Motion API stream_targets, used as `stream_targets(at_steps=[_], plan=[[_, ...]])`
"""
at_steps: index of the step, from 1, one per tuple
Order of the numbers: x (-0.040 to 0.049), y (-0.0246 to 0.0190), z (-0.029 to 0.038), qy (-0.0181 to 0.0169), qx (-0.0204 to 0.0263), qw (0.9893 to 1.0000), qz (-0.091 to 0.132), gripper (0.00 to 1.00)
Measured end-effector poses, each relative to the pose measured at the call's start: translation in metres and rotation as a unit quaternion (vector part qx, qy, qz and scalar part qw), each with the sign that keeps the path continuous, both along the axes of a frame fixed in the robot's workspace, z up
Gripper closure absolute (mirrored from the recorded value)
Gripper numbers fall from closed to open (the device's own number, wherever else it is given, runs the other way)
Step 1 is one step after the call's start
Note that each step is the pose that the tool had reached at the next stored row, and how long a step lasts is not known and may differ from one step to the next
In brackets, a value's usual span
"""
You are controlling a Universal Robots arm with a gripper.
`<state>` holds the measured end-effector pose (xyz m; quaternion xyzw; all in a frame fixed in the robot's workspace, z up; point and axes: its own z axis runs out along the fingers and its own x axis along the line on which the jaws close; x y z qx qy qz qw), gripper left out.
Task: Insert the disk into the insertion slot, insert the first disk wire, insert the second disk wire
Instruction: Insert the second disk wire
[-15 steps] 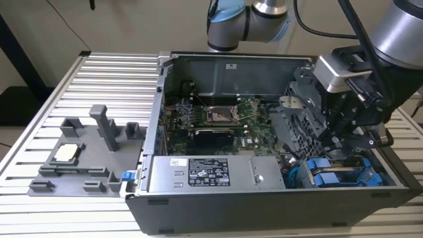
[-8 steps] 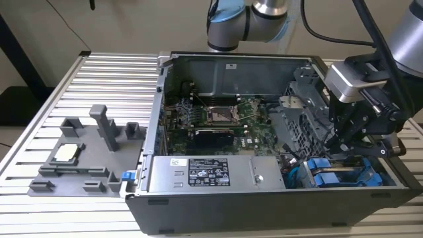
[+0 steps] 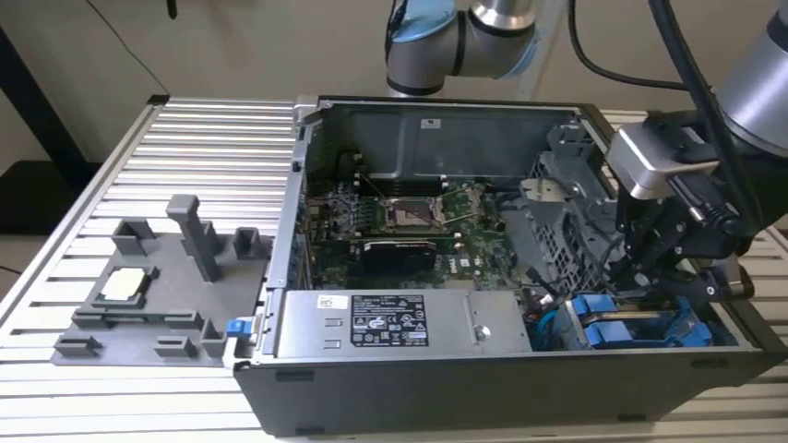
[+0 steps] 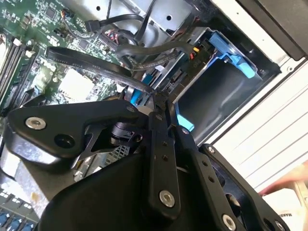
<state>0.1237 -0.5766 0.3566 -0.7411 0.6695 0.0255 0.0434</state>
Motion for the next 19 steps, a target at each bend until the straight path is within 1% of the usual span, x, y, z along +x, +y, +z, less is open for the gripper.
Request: stream_targets(at_steps=[3, 5, 7, 8, 10, 14, 16, 18, 19], plan=[[0.0011, -0.001, -0.0002, 0.0, 0.0023, 1.0, -0.002, 0.84], [0.0032, -0.0025, -0.0003, 0.0006, 0.0045, 1.0, -0.002, 0.84], [0.0074, -0.0053, -0.0003, 0.0038, 0.0062, 1.0, -0.002, 0.84], [0.0089, -0.0065, -0.0003, 0.0048, 0.0065, 1.0, -0.002, 0.84], [0.0095, -0.008, -0.0007, 0.0051, 0.0065, 1.0, -0.004, 0.84], [0.0096, -0.0082, -0.0031, 0.005, 0.0074, 0.9997, -0.022, 0.84], [0.011, -0.0087, -0.0035, 0.0056, 0.0074, 0.9996, -0.026, 0.84], [0.0165, -0.0091, -0.0036, 0.0122, 0.0073, 0.9996, -0.026, 0.84], [0.0187, -0.0094, -0.0037, 0.0137, 0.0072, 0.9996, -0.026, 0.84]])
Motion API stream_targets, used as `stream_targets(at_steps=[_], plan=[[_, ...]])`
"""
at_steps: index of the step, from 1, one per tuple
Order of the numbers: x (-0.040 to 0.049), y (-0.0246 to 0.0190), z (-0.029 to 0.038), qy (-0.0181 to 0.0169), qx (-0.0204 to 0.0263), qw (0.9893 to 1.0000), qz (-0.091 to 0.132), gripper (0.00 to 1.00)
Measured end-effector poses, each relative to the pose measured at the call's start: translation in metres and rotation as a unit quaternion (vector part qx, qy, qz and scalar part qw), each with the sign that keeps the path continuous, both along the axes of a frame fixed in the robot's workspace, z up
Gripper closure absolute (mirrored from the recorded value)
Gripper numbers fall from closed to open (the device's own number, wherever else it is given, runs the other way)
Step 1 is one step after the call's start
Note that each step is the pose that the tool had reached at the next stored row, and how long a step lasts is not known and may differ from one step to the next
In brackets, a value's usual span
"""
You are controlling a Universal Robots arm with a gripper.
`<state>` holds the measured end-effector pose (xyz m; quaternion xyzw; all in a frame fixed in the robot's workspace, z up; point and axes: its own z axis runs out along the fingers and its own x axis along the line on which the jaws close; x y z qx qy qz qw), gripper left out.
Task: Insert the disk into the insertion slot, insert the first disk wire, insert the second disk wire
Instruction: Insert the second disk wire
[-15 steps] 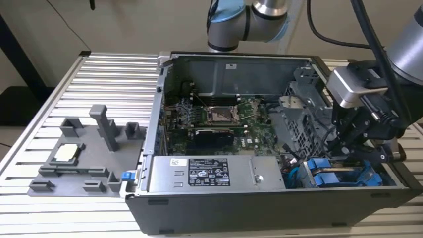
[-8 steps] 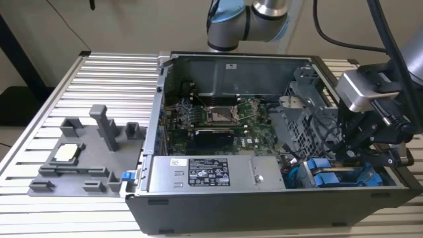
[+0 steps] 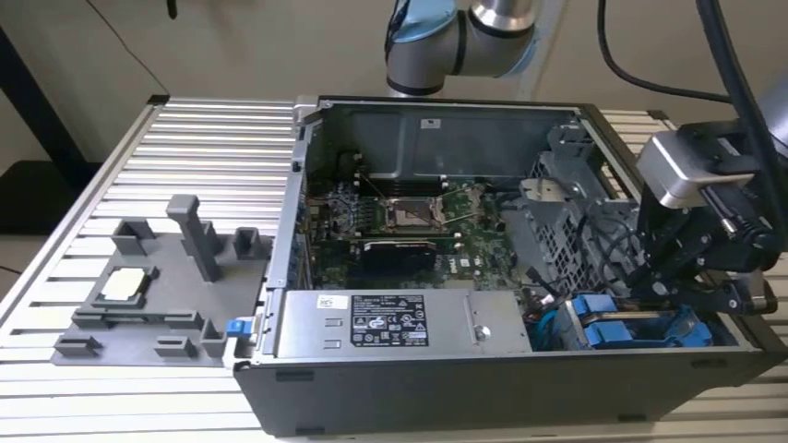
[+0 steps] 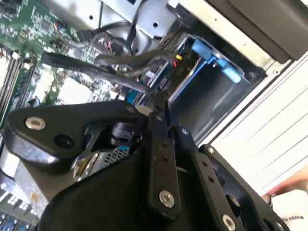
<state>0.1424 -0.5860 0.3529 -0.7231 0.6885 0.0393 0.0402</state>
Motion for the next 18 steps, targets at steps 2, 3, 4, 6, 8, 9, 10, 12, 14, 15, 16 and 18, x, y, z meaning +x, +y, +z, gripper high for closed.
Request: stream_targets(at_steps=[2, 3, 4, 6, 8, 9, 10, 12, 14, 15, 16, 18], plan=[[0.0019, -0.0005, -0.0013, 0.0002, 0.0015, 1.0, 0.0, 0.84], [0.002, -0.0005, -0.002, 0.0002, 0.0025, 1.0, -0.001, 0.84], [0.0021, -0.0005, -0.0035, 0.0002, 0.0045, 1.0, -0.005, 0.84], [0.0023, -0.0005, -0.0048, 0.0002, 0.006, 1.0, -0.008, 0.84], [0.0025, -0.0005, -0.0061, 0.0002, 0.0075, 0.9999, -0.012, 0.84], [0.0026, -0.0004, -0.0076, 0.0001, 0.0084, 0.9997, -0.021, 0.84], [0.0026, -0.0005, -0.009, 0.0001, 0.0098, 0.9996, -0.027, 0.84], [0.0026, -0.0002, -0.0096, 0.0001, 0.0105, 0.9996, -0.027, 0.84], [0.0026, -0.0001, -0.0098, 0.0001, 0.0104, 0.9996, -0.028, 0.84], [0.0026, 0.0, -0.0099, 0.0001, 0.0104, 0.9996, -0.028, 0.84], [0.0027, 0.0001, -0.01, 0.0001, 0.0104, 0.9996, -0.028, 0.84], [0.0034, 0.0001, -0.0101, 0.0001, 0.0105, 0.9996, -0.027, 0.84]])
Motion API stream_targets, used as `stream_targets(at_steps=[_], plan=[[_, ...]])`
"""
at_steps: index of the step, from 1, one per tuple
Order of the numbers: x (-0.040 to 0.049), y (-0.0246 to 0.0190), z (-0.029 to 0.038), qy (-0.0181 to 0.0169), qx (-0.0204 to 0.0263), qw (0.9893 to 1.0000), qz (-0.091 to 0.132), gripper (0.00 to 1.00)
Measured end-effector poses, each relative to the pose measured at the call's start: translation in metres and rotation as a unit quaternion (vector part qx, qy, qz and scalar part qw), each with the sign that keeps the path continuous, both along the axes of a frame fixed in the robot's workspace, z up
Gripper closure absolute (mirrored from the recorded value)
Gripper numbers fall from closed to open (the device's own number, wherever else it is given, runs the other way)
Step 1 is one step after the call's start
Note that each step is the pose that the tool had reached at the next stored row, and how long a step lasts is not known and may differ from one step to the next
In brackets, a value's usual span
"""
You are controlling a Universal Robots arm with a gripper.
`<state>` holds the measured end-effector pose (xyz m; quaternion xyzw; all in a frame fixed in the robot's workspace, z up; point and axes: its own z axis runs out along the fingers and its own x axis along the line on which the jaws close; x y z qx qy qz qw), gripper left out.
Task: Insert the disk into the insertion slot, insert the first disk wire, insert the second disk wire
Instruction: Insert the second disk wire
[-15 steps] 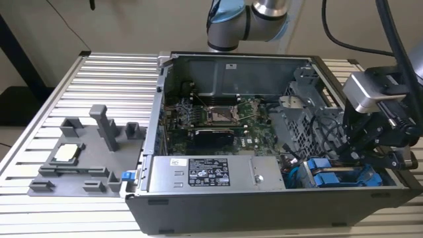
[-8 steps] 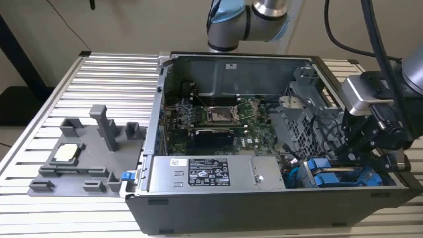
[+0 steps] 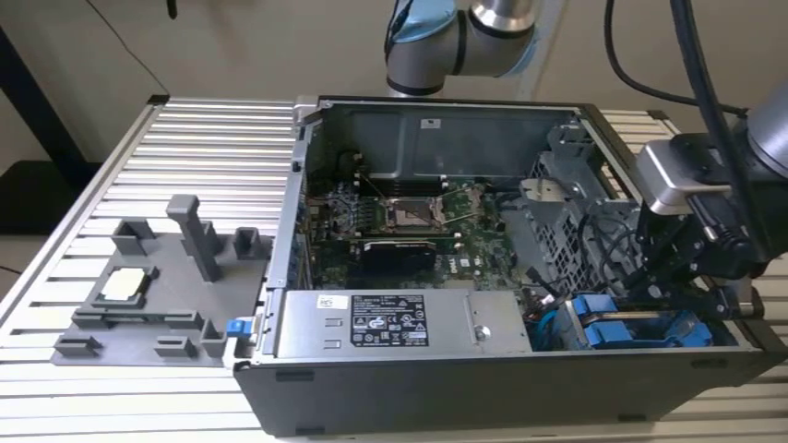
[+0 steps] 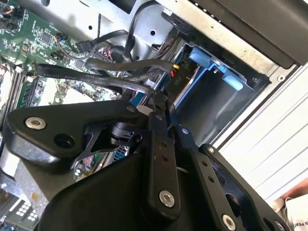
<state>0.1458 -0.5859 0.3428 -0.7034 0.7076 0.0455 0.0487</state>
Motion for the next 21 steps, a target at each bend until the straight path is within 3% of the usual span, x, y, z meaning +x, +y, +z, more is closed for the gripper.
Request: stream_targets(at_steps=[18, 20, 21], plan=[[0.001, -0.0002, -0.0067, 0.0004, 0.0012, 1.0, 0.001, 0.84], [0.001, -0.0003, -0.004, 0.002, 0.0009, 1.0, 0.001, 0.83], [0.0009, -0.0004, -0.0021, 0.0028, 0.0007, 1.0, 0.001, 0.77]])
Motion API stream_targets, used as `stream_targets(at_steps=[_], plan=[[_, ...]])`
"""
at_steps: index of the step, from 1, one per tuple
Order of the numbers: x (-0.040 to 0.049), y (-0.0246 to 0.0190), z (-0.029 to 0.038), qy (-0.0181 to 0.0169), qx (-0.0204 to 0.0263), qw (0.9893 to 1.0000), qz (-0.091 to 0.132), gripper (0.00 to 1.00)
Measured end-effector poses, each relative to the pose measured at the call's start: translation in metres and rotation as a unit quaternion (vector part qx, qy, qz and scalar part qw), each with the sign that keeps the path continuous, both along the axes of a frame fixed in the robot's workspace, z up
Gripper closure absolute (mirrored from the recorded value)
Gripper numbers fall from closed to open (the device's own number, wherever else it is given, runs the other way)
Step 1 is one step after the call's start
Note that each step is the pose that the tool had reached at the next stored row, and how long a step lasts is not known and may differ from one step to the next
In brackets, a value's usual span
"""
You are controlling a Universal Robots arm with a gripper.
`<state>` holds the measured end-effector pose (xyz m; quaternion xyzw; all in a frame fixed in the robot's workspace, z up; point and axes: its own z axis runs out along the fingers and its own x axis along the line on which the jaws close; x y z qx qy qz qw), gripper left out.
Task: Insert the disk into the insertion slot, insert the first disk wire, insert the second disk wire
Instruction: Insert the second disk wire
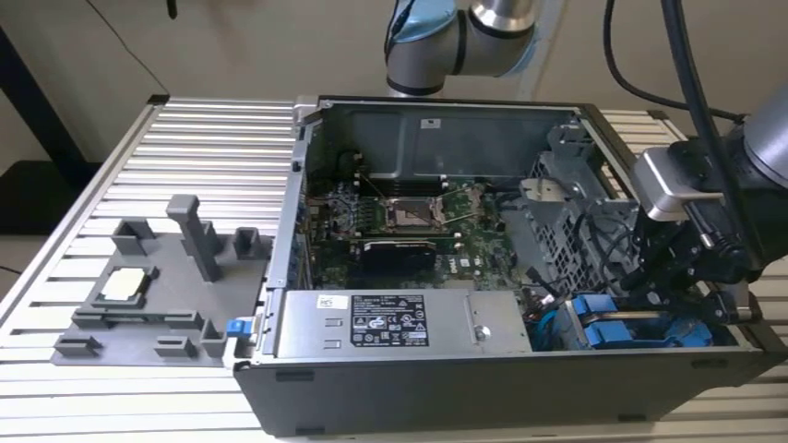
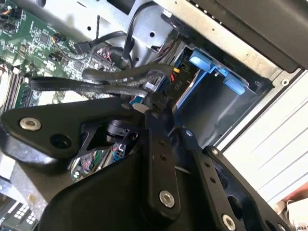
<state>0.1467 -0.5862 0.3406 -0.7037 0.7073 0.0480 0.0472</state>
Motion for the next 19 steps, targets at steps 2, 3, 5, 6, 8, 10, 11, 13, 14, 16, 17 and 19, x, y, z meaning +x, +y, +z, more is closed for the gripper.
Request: stream_targets(at_steps=[2, 3, 5, 6, 8, 10, 11, 13, 14, 16, 17, 19], plan=[[0.0, -0.0001, 0.0023, 0.0007, 0.0, 1.0, 0.0, 0.77], [0.0, -0.0001, 0.0028, 0.0008, 0.0001, 1.0, 0.0, 0.77], [0.0, 0.0, 0.0032, 0.0008, 0.0001, 1.0, 0.0, 0.77], [0.0, 0.0, 0.0047, 0.0008, -0.0001, 1.0, 0.0, 0.77], [0.0, 0.0, 0.0116, 0.0009, 0.0, 1.0, 0.0, 0.77], [0.0, -0.0001, 0.019, 0.0009, 0.0, 1.0, 0.0, 0.77], [0.0, -0.0001, 0.0222, 0.0009, -0.0001, 1.0, 0.0, 0.77], [0.0, 0.0, 0.0243, 0.001, 0.0, 1.0, 0.0, 0.77], [0.0, -0.0001, 0.0243, 0.001, 0.0, 1.0, 0.0, 0.77], [0.0001, 0.0, 0.0244, 0.0013, 0.0, 1.0, 0.0, 0.77], [0.0001, 0.0, 0.0244, 0.0014, 0.0, 1.0, 0.0, 0.77], [0.0001, 0.0, 0.0244, 0.0015, 0.0, 1.0, 0.0, 0.77]])
